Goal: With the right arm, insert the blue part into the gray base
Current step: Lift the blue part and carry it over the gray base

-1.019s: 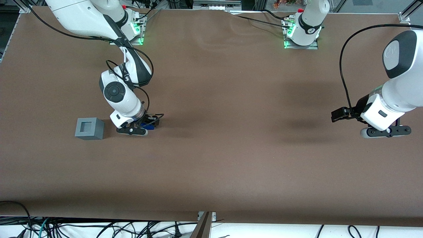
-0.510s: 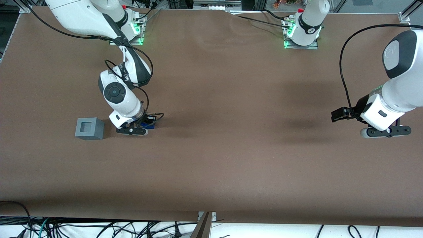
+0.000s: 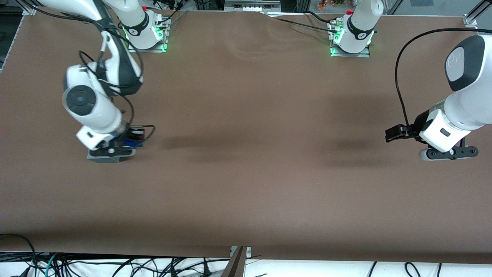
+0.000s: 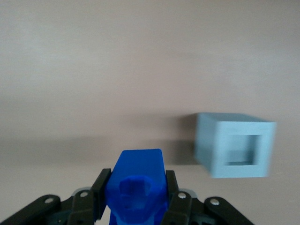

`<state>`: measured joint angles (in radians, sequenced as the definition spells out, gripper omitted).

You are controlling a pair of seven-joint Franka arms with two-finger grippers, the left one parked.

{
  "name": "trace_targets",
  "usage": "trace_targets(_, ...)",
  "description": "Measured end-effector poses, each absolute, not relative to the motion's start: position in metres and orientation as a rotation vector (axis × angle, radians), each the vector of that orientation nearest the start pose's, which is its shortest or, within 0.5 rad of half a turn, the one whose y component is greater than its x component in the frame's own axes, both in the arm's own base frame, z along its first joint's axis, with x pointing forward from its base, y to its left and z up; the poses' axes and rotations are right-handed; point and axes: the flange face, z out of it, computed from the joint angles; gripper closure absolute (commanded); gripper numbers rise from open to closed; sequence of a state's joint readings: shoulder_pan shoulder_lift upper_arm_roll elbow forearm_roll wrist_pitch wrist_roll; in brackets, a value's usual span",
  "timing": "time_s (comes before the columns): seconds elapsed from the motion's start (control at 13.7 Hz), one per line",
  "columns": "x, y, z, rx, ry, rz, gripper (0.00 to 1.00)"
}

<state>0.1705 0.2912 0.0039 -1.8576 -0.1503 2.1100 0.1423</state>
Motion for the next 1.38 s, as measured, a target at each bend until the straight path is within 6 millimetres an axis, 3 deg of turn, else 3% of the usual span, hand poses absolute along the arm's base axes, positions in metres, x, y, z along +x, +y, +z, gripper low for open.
trace_targets(0.29,0.612,0.003,0.368,-3.219,-0.297,0.079,0.61)
trace_targets(0.44,0.609,-0.021,0.364,-3.218,-0.315,0.094,0.61)
trace_targets(0.87,0.601,-0.045,0.336,-3.205,-0.289,0.042,0.61)
trace_targets(1.38,0.605,-0.066,0.313,-3.209,-0.22,0.025,0.61)
